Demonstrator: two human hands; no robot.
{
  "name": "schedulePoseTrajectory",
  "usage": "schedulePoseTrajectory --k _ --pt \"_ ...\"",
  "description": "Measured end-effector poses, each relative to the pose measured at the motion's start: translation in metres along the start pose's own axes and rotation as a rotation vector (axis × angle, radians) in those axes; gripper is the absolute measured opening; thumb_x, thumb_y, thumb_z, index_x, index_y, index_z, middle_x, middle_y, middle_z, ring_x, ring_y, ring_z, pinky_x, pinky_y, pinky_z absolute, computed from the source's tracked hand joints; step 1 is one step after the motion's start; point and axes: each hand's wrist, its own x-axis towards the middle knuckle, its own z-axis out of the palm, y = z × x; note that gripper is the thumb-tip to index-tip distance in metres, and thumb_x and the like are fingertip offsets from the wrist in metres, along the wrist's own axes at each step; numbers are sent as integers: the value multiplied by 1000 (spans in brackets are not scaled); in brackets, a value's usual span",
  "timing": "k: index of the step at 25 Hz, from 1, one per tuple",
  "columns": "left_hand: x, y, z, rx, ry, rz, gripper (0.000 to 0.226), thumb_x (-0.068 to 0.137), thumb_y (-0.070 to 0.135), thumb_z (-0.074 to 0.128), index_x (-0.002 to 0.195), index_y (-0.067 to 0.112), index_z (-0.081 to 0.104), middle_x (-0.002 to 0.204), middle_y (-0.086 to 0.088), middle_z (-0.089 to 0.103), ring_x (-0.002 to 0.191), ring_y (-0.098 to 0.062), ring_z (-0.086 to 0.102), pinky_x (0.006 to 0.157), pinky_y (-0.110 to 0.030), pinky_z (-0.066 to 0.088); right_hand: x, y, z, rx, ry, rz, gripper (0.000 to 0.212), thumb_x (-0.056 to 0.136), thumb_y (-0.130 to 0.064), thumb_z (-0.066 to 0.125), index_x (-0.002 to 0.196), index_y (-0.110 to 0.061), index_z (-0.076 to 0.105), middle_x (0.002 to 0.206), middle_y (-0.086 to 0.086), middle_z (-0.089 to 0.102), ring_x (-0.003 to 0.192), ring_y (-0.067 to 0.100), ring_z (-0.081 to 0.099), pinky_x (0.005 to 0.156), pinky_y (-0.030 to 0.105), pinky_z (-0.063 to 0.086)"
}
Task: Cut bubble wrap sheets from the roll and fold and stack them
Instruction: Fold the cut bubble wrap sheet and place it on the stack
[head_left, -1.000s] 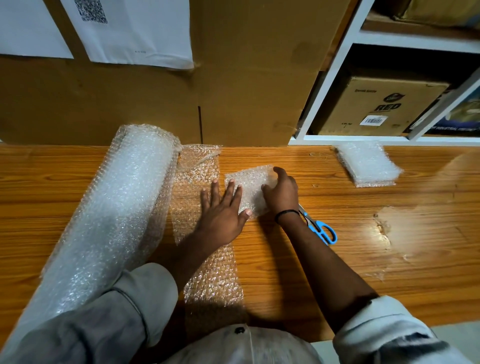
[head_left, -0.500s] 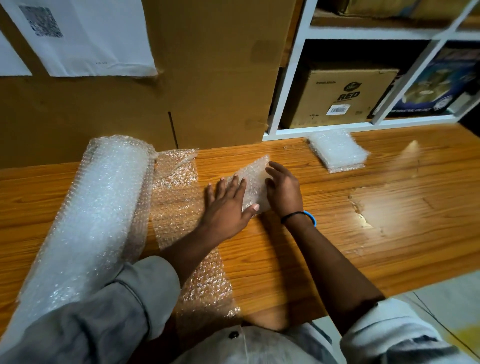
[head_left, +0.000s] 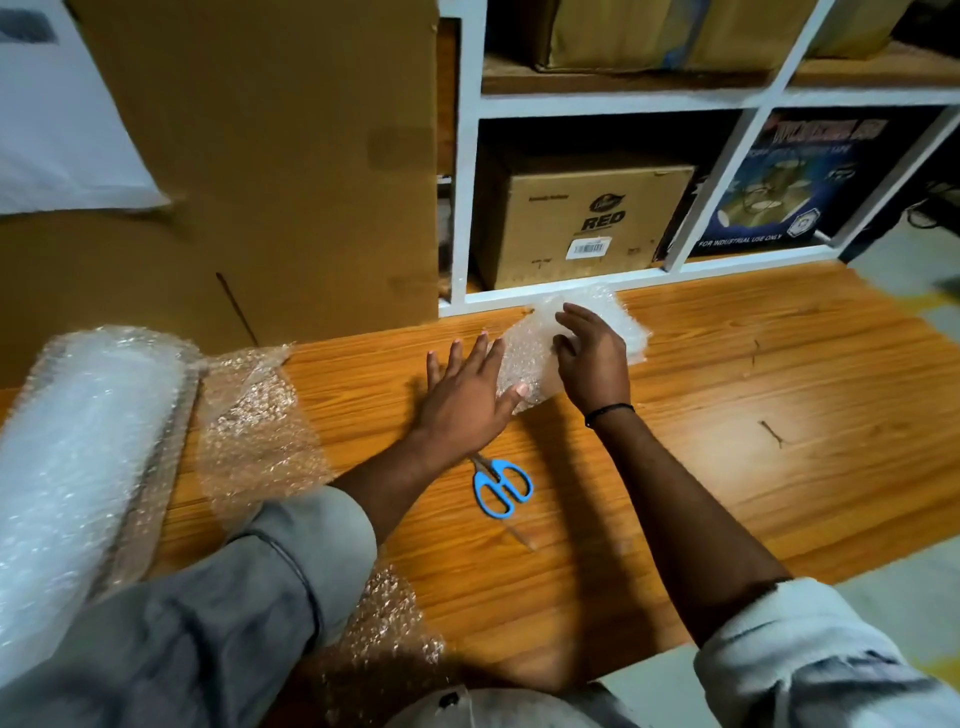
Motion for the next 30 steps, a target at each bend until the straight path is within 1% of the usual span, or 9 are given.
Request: schedulePoseTrajectory --k 2,7,12,15,17,20,22,26,30 --pt "28 21 3 -12 17 -26 72 105 59 30 165 26 8 173 -1 5 158 -34 1 125 -60 -5 29 24 -14 10 7 -9 32 95 -1 65 127 -2 71 142 13 63 131 26 59 108 15 33" --pt "91 74 5 13 92 -101 65 108 53 26 164 24 10 173 -2 5 158 -35 -2 125 -60 -4 94 76 -31 125 29 -79 31 95 -4 67 126 -4 71 141 10 64 130 24 60 111 34 48" --pt "130 108 24 65 73 -195 60 110 47 24 164 23 13 173 -3 5 157 -37 -9 123 -63 -6 115 134 -25 82 -116 -8 31 94 0 66 125 -3 72 145 12 61 133 29 58 111 21 34" --pt "141 113 32 32 72 -242 60 110 48 24 164 24 15 173 -2 7 158 -36 -6 124 -61 -5 124 136 -22 242 -156 22 29 94 -4 68 121 -8 75 143 7 64 129 25 61 113 33 44" --pt "151 114 22 -40 170 -255 58 110 48 25 163 25 20 172 0 12 158 -33 1 125 -58 -3 143 122 -26 431 -148 46 30 93 -6 69 123 -12 74 145 2 62 127 20 63 104 45 55" --pt "168 113 -4 -97 400 -205 58 109 47 22 162 25 26 171 2 16 159 -28 4 127 -53 0 170 102 -37 637 -113 48 33 97 -3 66 128 -11 71 151 0 57 128 14 62 90 39 62" --pt "175 113 -12 -25 449 -145 58 108 46 22 162 25 27 171 1 19 159 -28 5 127 -53 1 179 105 -36 676 -97 53 34 97 -1 65 128 -13 71 149 -1 58 132 17 59 94 43 61" --pt "174 115 13 126 178 -181 57 110 44 23 164 23 19 172 -1 15 158 -34 -3 126 -56 -3 146 138 -16 390 -166 79 35 93 0 66 127 -8 71 143 7 63 133 23 59 113 47 47" --pt "168 109 48 123 4 -204 60 111 45 22 165 22 12 173 -4 7 157 -39 -10 125 -59 -5 120 159 -12 122 -210 23 34 93 4 64 125 -2 71 146 14 60 136 30 55 115 26 32"
